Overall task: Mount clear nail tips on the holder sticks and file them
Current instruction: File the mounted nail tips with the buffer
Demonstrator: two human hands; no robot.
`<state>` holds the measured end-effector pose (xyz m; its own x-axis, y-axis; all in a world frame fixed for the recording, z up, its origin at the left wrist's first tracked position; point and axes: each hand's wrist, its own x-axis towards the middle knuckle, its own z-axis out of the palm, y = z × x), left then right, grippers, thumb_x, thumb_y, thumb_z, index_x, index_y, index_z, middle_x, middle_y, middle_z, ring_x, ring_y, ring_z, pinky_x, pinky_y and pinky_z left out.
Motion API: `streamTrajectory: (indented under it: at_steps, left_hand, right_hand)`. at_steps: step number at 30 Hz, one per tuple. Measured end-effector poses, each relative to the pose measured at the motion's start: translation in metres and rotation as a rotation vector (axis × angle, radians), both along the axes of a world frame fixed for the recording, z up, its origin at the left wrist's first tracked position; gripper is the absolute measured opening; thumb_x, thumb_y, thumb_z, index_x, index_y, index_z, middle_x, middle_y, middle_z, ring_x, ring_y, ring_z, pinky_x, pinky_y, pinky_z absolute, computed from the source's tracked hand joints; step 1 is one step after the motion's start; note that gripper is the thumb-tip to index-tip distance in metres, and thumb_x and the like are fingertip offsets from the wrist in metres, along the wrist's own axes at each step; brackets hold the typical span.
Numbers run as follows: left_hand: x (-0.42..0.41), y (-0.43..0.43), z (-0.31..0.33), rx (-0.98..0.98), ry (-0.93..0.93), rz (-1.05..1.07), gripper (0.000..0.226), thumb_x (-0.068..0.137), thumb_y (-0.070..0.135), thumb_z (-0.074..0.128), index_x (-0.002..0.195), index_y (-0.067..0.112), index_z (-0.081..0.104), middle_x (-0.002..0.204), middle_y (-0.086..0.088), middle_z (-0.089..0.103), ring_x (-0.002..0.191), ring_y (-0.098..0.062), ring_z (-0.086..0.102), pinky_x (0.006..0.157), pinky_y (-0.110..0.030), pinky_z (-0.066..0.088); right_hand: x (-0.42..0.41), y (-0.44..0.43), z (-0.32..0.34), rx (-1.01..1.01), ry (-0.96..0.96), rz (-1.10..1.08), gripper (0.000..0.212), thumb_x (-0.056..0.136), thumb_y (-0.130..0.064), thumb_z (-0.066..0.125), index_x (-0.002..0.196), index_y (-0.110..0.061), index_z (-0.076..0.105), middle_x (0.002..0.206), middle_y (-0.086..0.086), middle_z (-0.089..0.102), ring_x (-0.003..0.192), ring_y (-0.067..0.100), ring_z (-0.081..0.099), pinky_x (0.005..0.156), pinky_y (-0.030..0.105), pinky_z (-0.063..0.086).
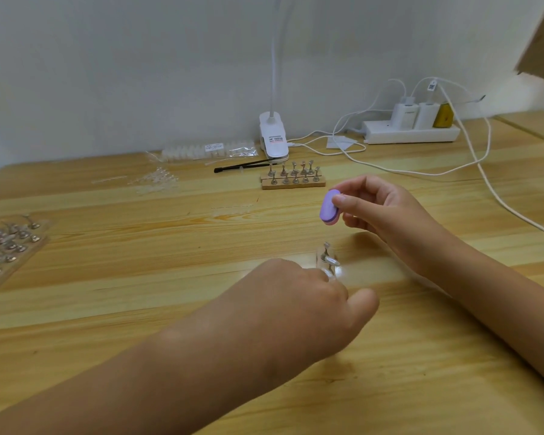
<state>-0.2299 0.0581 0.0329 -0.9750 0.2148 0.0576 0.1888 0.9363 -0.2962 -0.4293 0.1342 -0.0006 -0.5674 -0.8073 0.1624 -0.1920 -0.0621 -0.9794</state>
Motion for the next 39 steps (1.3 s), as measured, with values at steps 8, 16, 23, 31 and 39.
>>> streamTrajectory:
  at_steps: [8, 16, 23, 31, 39]
  left_hand:
    - [0.006, 0.008, 0.008, -0.03, -0.075, -0.026, 0.035, 0.071, 0.004, 0.06, 0.102, 0.019, 0.055, 0.064, 0.006, 0.053, 0.053, -0.018, 0.049, 0.041, -0.022, 0.033]
    - [0.011, 0.005, 0.014, 0.26, 0.027, -0.169, 0.027, 0.095, 0.028, 0.053, 0.104, 0.029, 0.027, 0.085, 0.012, 0.057, 0.077, -0.013, 0.059, 0.056, -0.028, 0.048]
    - [-0.023, -0.044, 0.017, 1.432, 0.328, -0.06, 0.01, 0.084, 0.024, 0.076, 0.087, 0.028, 0.068, 0.091, 0.01, 0.06, 0.081, -0.006, 0.059, 0.076, -0.022, 0.052]
    - [-0.04, -0.064, -0.032, 2.311, 0.467, 0.474, 0.032, 0.069, 0.02, 0.076, 0.099, 0.013, 0.066, 0.082, -0.004, 0.074, 0.078, -0.012, 0.072, 0.068, -0.015, 0.055]
    - [-0.043, -0.066, -0.037, 2.323, 0.464, 0.368, 0.016, 0.076, 0.023, 0.073, 0.091, 0.017, 0.075, 0.095, -0.006, 0.074, 0.091, -0.016, 0.071, 0.076, -0.02, 0.056]
  right_hand:
    - [-0.001, 0.0, 0.0, 0.007, -0.012, -0.011, 0.021, 0.088, -0.027, 0.069, 0.106, -0.017, 0.066, 0.083, -0.007, 0.073, 0.077, 0.002, 0.063, 0.071, 0.017, 0.052]
    - [-0.004, -0.003, 0.006, -0.049, -0.281, -0.023, 0.039, 0.073, -0.03, 0.07, 0.11, -0.016, 0.07, 0.079, -0.006, 0.067, 0.068, 0.002, 0.056, 0.071, 0.019, 0.053]
    - [-0.005, -0.002, 0.01, -0.056, -0.509, 0.065, 0.026, 0.08, -0.023, 0.066, 0.104, -0.016, 0.065, 0.09, 0.003, 0.064, 0.078, 0.011, 0.056, 0.068, 0.024, 0.052]
    - [-0.004, -0.001, 0.01, -0.122, -0.589, 0.127, 0.034, 0.08, -0.02, 0.067, 0.111, -0.007, 0.063, 0.107, 0.011, 0.073, 0.084, 0.012, 0.07, 0.064, 0.019, 0.057]
    - [0.001, -0.001, 0.012, -0.127, -0.612, 0.2, 0.035, 0.082, -0.01, 0.066, 0.117, -0.007, 0.062, 0.117, 0.018, 0.07, 0.092, 0.015, 0.072, 0.068, 0.019, 0.058]
